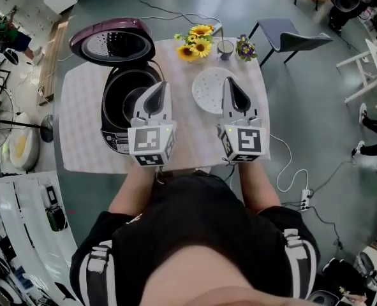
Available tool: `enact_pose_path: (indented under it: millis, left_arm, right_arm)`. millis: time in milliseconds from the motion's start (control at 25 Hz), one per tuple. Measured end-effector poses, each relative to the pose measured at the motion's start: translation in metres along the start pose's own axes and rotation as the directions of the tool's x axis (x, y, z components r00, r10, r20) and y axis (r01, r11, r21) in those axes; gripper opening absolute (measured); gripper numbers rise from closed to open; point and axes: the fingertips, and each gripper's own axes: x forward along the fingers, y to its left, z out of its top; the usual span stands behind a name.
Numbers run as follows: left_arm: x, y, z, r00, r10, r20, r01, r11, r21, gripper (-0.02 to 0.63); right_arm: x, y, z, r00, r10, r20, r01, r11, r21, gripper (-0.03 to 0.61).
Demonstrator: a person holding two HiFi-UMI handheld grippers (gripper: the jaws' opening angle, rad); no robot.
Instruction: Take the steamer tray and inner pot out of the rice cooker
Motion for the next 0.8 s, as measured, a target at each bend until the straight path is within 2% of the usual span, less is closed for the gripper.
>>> enact_pose_path:
  millis: [360, 800]
  left_arm:
    - [-0.036, 0.085, -0.001, 0.997, 0.073, 0.015, -0.073, 0.997, -0.020, 0.005]
    - [-0.100, 0.209, -0.009, 0.994, 0.108, 0.007, -0.108, 0.993, -0.040, 0.005]
  right_arm:
    - [0.039, 0.084, 0.010, 0.996, 0.087, 0.016, -0.087, 0.996, -0.013, 0.000]
    - [0.073, 0.211, 0.014, 0.994, 0.110, -0.021, -0.111, 0.993, -0.043, 0.000]
